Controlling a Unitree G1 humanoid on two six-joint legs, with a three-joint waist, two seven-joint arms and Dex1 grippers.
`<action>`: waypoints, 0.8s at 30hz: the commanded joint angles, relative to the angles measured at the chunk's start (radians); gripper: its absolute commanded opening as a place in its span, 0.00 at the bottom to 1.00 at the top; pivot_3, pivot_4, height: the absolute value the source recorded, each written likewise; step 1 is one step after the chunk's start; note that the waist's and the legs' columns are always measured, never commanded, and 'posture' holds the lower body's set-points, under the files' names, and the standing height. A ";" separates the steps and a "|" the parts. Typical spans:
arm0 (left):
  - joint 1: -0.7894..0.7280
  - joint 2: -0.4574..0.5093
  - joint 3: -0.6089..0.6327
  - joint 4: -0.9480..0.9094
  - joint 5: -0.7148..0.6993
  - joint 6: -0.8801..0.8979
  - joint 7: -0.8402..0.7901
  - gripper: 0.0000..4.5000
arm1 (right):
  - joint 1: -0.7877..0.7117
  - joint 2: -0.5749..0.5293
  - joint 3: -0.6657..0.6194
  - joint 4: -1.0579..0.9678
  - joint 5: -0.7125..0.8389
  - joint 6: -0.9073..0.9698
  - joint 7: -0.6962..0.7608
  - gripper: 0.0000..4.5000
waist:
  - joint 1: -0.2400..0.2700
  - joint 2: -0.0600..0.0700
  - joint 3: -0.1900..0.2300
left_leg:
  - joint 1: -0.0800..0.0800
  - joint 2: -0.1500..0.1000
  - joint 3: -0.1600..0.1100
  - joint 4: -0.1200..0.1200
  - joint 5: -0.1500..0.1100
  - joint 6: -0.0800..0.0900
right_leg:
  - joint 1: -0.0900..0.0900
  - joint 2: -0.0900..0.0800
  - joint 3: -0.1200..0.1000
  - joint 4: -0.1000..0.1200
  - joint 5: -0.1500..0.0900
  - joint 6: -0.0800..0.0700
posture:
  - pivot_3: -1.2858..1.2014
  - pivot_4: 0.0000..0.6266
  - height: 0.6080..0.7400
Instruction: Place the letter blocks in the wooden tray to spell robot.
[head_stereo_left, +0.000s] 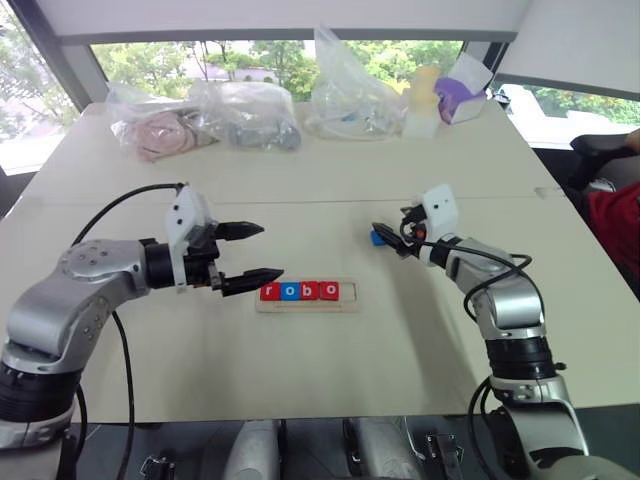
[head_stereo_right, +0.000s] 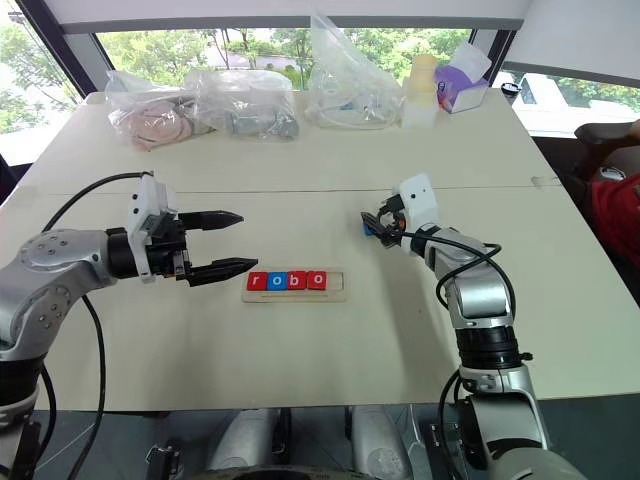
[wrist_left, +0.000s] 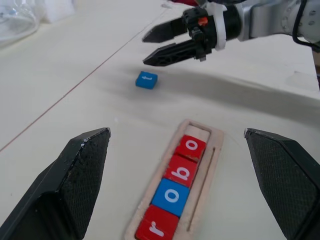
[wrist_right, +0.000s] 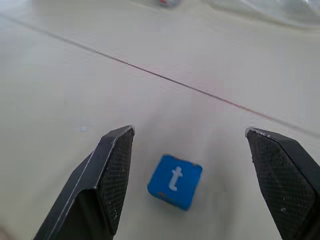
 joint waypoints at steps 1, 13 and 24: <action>-0.037 -0.008 -0.019 0.022 0.044 -0.043 0.010 1.00 | -0.016 0.082 -0.041 -0.063 0.029 0.119 -0.122 0.81 | -0.001 0.000 0.000 | 0.000 0.000 0.000 0.000 0.000 0.000 | 0.000 0.000 0.000 0.000 0.000 0.000 | 0.52 0.24 0.96; -0.038 -0.016 -0.121 0.108 0.218 -0.165 -0.008 1.00 | -0.036 0.150 0.044 0.124 -0.060 0.100 -0.276 0.68 | -0.001 0.000 0.000 | 0.000 0.000 0.000 0.000 0.000 0.000 | 0.000 0.001 0.000 0.000 0.000 0.000 | 0.52 0.24 0.96; 0.006 -0.030 -0.104 0.052 0.183 -0.142 -0.031 1.00 | -0.001 0.114 0.047 0.019 -0.124 0.043 -0.350 0.26 | 0.000 0.000 -0.001 | 0.001 0.000 0.000 0.001 0.000 0.000 | 0.001 0.001 0.000 0.000 0.000 0.000 | 0.52 0.24 0.96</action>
